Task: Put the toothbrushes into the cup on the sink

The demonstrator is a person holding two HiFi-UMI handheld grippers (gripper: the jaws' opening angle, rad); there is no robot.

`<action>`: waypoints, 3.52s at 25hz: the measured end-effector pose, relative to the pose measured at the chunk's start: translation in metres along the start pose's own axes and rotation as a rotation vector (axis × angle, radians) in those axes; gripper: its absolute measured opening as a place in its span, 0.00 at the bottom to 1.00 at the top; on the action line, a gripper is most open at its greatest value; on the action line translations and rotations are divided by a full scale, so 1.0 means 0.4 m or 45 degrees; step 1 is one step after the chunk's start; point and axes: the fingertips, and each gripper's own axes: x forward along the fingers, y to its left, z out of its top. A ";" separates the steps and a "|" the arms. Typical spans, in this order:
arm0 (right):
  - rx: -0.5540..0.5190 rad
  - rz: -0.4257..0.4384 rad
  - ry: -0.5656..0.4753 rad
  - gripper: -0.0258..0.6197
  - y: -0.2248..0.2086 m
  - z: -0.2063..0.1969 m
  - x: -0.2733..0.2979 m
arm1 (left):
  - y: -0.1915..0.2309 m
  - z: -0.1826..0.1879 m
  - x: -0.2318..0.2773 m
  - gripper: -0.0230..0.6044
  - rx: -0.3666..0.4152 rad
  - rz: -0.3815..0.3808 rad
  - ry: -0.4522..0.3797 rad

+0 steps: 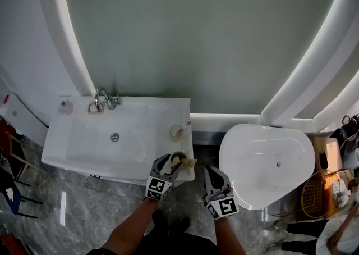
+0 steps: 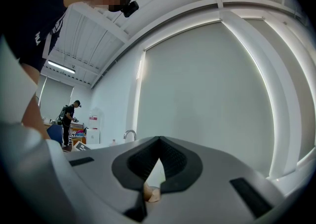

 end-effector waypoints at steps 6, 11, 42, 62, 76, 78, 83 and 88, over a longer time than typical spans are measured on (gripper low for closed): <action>-0.003 0.004 -0.008 0.08 0.001 0.011 0.001 | -0.023 0.046 -0.002 0.45 0.019 -0.029 -0.058; -0.005 0.011 -0.013 0.08 0.004 0.014 0.005 | -0.032 0.069 -0.008 0.45 0.008 -0.032 -0.087; -0.040 0.066 -0.026 0.08 0.040 0.059 0.006 | 0.039 0.337 -0.246 0.45 0.090 0.136 -0.361; -0.019 0.046 -0.018 0.08 0.043 0.045 -0.042 | 0.006 0.342 -0.410 0.18 0.077 0.249 -0.407; -0.011 0.049 -0.020 0.08 0.052 0.054 -0.051 | -0.033 0.341 -0.401 0.08 0.094 0.219 -0.390; -0.008 0.051 -0.021 0.08 0.052 0.054 -0.051 | -0.037 0.337 -0.399 0.08 0.096 0.215 -0.384; -0.010 0.057 -0.017 0.08 0.055 0.054 -0.056 | -0.045 0.338 -0.399 0.08 0.090 0.214 -0.388; -0.020 0.054 -0.014 0.08 0.054 0.056 -0.057 | -0.038 0.340 -0.400 0.08 0.057 0.220 -0.394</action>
